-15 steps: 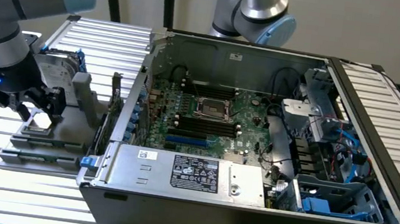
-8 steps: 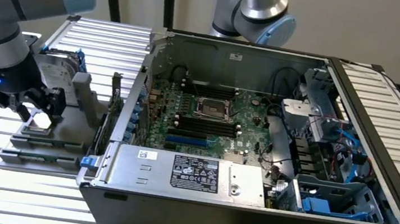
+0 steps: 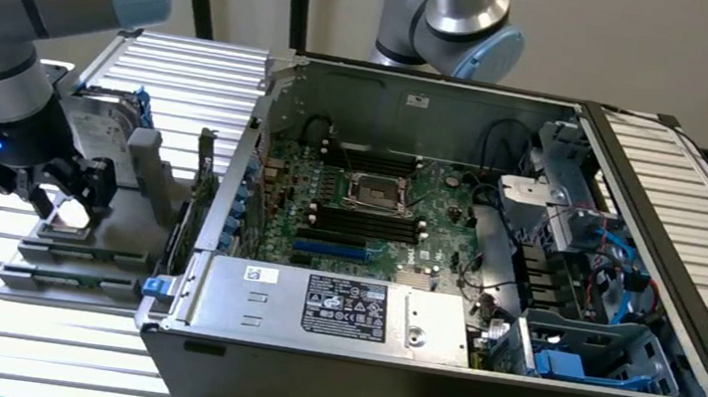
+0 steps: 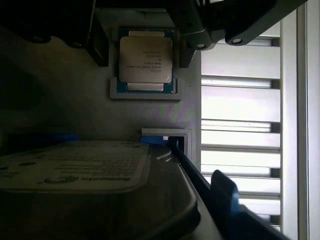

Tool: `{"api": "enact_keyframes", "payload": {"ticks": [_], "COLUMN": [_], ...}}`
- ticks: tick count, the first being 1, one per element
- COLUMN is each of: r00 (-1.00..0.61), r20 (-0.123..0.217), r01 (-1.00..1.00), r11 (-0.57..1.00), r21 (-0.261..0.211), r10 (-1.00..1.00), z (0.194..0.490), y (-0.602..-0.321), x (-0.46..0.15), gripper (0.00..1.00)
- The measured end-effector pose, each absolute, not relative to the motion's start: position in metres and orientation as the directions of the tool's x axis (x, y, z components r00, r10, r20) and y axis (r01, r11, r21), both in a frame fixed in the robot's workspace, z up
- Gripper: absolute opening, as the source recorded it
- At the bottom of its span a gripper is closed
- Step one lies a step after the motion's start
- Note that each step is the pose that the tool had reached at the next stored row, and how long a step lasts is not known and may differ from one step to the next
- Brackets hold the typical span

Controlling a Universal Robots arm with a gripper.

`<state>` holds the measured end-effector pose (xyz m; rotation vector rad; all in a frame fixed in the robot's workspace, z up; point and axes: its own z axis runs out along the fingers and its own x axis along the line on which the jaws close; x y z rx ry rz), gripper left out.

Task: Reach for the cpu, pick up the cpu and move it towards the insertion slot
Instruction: 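Pick up the cpu and move it towards the insertion slot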

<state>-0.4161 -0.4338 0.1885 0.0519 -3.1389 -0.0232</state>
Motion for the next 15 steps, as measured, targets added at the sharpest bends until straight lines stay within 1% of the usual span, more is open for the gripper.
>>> {"api": "enact_keyframes", "payload": {"ticks": [12,13,15], "r00": [-0.999,-0.999,-0.999], "r20": [0.002,0.002,0.002], "r01": [-0.033,-0.033,-0.033], "r11": [0.999,0.999,0.999], "r21": [0.010,0.009,0.008], "r10": [-0.033,-0.033,-0.033], "z": [0.1873,0.1872,0.1871], "y": [-0.4323,-0.4323,-0.4322], "x": [-0.4162,-0.4162,-0.4162], "gripper": [0.67,0.65,0.65]}}
